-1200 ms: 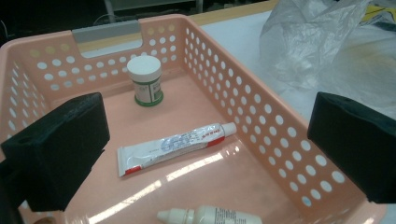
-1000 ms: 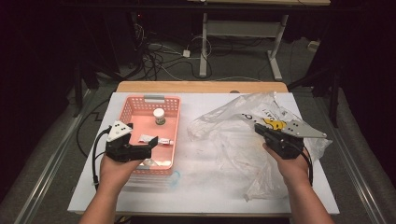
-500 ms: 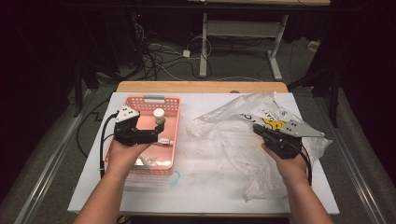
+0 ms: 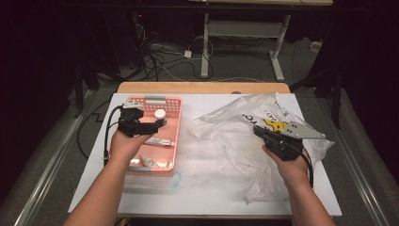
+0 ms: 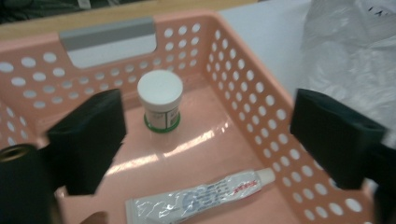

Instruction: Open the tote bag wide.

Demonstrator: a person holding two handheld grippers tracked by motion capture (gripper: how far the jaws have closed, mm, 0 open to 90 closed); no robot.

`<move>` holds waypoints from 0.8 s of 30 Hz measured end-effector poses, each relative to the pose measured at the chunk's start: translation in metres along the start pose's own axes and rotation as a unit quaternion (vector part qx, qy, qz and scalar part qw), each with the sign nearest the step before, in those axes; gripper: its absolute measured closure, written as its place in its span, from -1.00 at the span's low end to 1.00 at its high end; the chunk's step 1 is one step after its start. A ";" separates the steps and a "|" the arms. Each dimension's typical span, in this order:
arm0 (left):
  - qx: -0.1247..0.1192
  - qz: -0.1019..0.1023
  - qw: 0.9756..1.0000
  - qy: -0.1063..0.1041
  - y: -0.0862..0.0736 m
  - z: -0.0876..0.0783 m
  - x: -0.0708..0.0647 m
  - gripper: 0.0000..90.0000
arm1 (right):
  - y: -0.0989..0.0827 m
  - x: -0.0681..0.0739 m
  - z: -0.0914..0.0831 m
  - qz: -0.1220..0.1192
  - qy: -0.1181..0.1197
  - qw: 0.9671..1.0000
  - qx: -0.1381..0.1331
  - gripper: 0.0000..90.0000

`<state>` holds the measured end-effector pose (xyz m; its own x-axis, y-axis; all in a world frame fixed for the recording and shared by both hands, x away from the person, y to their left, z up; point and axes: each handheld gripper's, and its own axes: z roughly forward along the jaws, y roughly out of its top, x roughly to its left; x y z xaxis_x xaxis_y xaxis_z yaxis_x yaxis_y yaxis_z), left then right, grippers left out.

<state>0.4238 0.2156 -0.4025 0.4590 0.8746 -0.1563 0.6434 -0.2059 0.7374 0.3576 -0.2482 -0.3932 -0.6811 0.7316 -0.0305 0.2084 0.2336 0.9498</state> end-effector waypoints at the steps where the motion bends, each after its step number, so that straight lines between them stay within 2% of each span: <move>1: 0.007 -0.005 1.000 0.000 0.000 0.002 0.003 -0.54 | 0.000 0.000 0.000 0.000 0.001 1.000 0.000 1.00; 3: 0.029 -0.016 0.999 0.002 0.001 0.008 0.010 -0.32 | 0.000 0.000 -0.001 0.001 0.000 1.000 0.001 1.00; 4: 0.039 -0.015 0.999 -0.001 0.001 0.010 0.012 -0.19 | 0.000 0.000 -0.001 0.000 0.001 1.000 0.001 1.00; 5: 0.060 -0.006 0.998 -0.005 0.002 0.014 0.013 0.00 | 0.000 0.000 -0.001 -0.001 0.001 1.000 0.001 1.00; 6: 0.072 0.000 0.997 -0.009 0.002 0.016 0.013 0.27 | 0.000 0.001 -0.001 0.000 0.001 1.000 0.001 1.00; 8: 0.095 0.009 0.995 -0.022 0.003 0.020 0.012 0.66 | 0.000 0.001 -0.002 0.000 0.000 1.000 0.004 1.00; 10: 0.116 0.022 0.992 -0.034 0.002 0.025 0.008 0.90 | 0.000 0.002 -0.001 -0.001 0.001 1.000 0.004 1.00; 11: 0.131 0.033 0.990 -0.033 0.001 0.029 0.005 0.95 | 0.000 0.002 -0.001 -0.001 0.002 1.000 0.004 1.00; 14: 0.153 0.054 0.986 -0.023 0.000 0.038 -0.003 0.95 | -0.001 0.002 -0.001 -0.002 0.002 1.000 0.003 1.00; 15: 0.164 0.063 0.984 -0.016 0.000 0.041 -0.006 0.95 | -0.001 0.002 -0.001 -0.001 0.001 1.000 0.005 1.00; 16: 0.167 0.064 0.984 -0.011 0.000 0.044 -0.007 0.95 | -0.001 0.002 0.000 -0.001 0.002 1.000 0.005 1.00; 18: 0.183 0.071 0.981 0.009 0.001 0.050 -0.007 0.95 | -0.002 0.002 0.001 -0.002 0.004 1.000 0.007 1.00; 21: 0.199 0.080 0.976 0.028 0.001 0.058 -0.003 0.95 | -0.001 0.004 0.002 -0.002 0.005 1.000 0.008 1.00; 22: 0.204 0.077 0.975 0.031 0.000 0.061 0.000 0.95 | -0.001 0.004 0.002 -0.002 0.005 1.000 0.007 1.00; 24: 0.220 0.074 0.972 0.042 -0.002 0.066 0.004 0.95 | -0.001 0.004 0.002 -0.004 0.006 1.000 0.006 1.00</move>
<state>0.4647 0.1910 -0.4479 0.5269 0.8499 -0.0012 0.7819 -0.4842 0.3927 0.3563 -0.2442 -0.3946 -0.6916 0.7214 -0.0344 0.2115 0.2479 0.9454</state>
